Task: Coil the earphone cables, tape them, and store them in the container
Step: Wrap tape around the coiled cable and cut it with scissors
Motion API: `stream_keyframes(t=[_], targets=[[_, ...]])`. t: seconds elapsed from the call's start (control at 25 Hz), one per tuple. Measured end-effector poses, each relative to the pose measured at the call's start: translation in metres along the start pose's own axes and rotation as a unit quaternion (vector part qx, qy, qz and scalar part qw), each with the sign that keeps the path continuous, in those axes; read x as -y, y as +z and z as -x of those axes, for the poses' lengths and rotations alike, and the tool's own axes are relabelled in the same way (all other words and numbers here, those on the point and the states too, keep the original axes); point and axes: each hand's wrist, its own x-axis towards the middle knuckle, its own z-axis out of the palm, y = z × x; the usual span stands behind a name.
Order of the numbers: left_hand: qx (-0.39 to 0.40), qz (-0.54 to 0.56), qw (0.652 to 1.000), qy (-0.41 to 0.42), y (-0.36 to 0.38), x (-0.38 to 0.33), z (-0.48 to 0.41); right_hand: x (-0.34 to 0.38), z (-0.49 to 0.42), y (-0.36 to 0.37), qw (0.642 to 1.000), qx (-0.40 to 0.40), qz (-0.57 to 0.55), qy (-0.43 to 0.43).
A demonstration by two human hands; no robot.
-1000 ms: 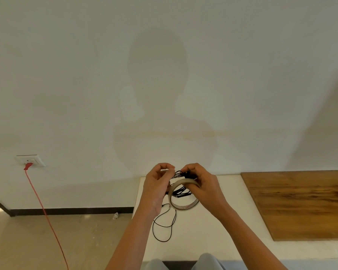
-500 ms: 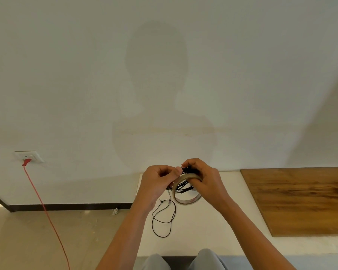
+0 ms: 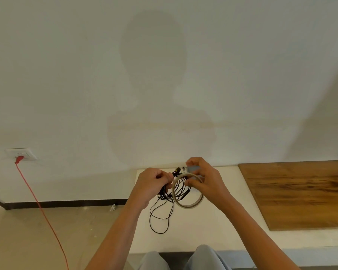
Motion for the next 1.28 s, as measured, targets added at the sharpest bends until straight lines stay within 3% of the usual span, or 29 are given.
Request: stream_keyframes(t=[0.24, 0.36, 0.52, 0.72, 0.92, 1.08, 1.28], targets=[[0.007, 0.168, 0.967, -0.191, 0.020, 0.055, -0.022, -0.055, 0.003, 0.009, 0.991, -0.022, -0.025, 0.129], [-0.036, 0.168, 0.963, -0.206, 0.038, 0.088, -0.037, -0.086, -0.001, 0.017, 0.972, 0.026, -0.019, 0.231], [-0.095, 0.145, 0.965, -0.196, 0.058, 0.127, -0.056, -0.131, -0.004, 0.025, 0.907, 0.075, -0.004, 0.415], [-0.135, 0.147, 0.956, -0.216, 0.079, 0.174, -0.076, -0.190, 0.004, 0.023, 0.860, 0.091, -0.008, 0.502], [-0.116, 0.093, 0.969, -0.196, 0.103, 0.210, -0.086, -0.243, 0.026, 0.032, 0.864, 0.158, 0.058, 0.475], [-0.110, 0.038, 0.984, -0.136, 0.120, 0.224, -0.084, -0.273, 0.049, 0.035, 0.905, 0.127, 0.218, 0.342], [-0.150, 0.002, 0.986, -0.080, 0.132, 0.236, -0.078, -0.298, 0.073, 0.050, 0.934, 0.130, 0.270, 0.194]])
